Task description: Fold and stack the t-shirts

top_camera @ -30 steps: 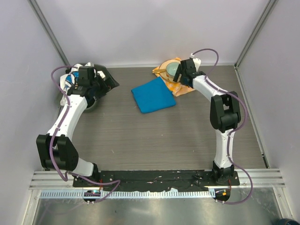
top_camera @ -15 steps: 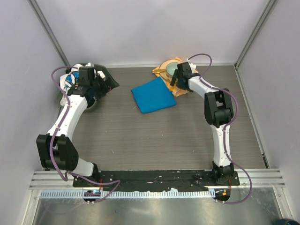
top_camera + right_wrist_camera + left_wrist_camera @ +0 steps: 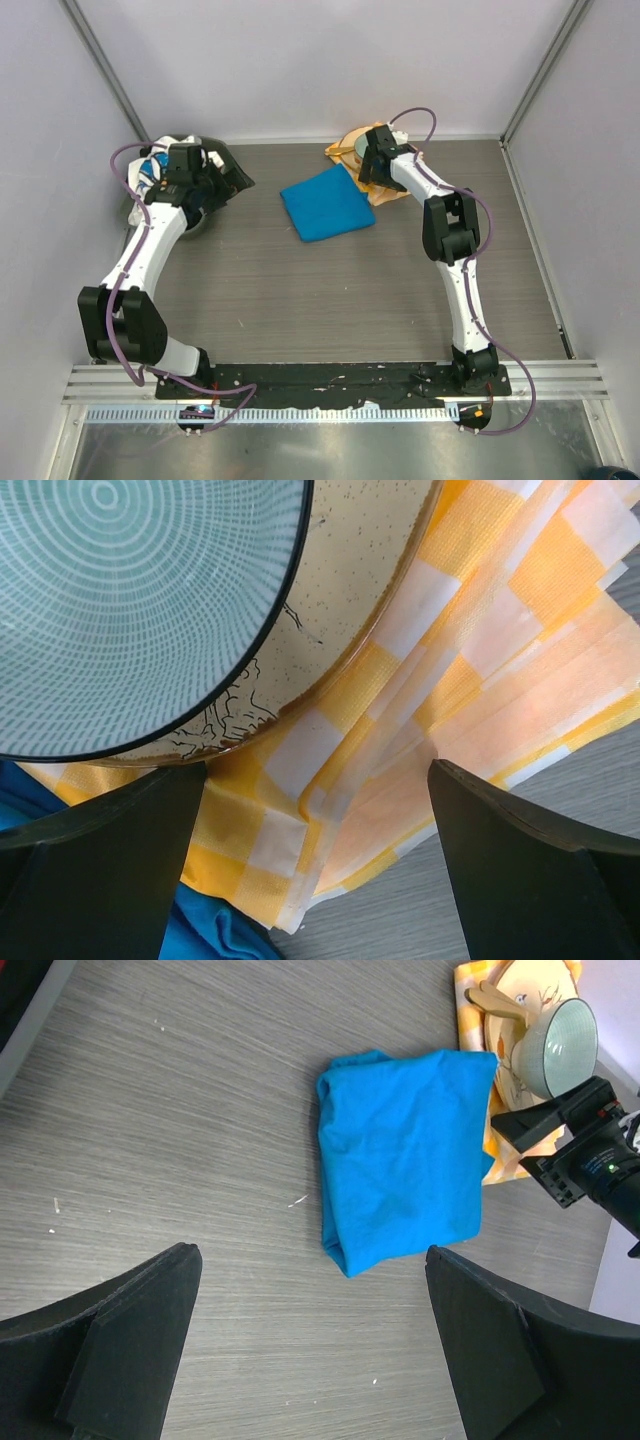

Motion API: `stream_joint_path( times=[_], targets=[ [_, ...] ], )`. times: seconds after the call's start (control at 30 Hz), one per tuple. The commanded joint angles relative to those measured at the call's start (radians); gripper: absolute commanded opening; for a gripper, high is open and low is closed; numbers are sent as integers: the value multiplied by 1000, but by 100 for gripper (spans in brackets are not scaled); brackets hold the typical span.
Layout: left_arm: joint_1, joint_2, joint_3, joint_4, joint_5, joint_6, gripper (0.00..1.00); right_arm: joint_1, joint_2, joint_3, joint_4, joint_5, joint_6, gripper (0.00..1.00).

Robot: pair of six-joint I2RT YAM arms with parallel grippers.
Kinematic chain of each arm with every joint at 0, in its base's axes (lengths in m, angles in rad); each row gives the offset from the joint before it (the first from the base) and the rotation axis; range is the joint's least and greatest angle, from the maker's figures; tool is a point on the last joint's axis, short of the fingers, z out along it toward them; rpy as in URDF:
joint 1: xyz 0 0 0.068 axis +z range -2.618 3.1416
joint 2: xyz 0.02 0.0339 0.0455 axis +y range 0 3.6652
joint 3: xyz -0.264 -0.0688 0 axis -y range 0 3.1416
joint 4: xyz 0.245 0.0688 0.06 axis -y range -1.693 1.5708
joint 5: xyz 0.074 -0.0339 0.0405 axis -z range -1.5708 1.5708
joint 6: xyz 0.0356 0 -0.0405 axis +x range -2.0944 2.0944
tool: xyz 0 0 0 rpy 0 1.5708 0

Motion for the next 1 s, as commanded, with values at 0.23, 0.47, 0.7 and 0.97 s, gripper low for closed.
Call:
stream_joint_path(
  times=[0.23,0.47,0.7,0.97],
  targets=[
    [-2,-51,-42,-13,8,0,100,-78,-5,-17,-147,229,-5,100],
    [-2,-58,-53,-14,19,2,100,-193,-14,-90,-149,220,38,100],
    [-2,-68,-75,-10,39,2,100,-293,-23,-133,-151,226,87,100],
    [-3,-82,-96,-8,63,2,100,-383,-65,-142,-170,264,137,100]
  ],
)
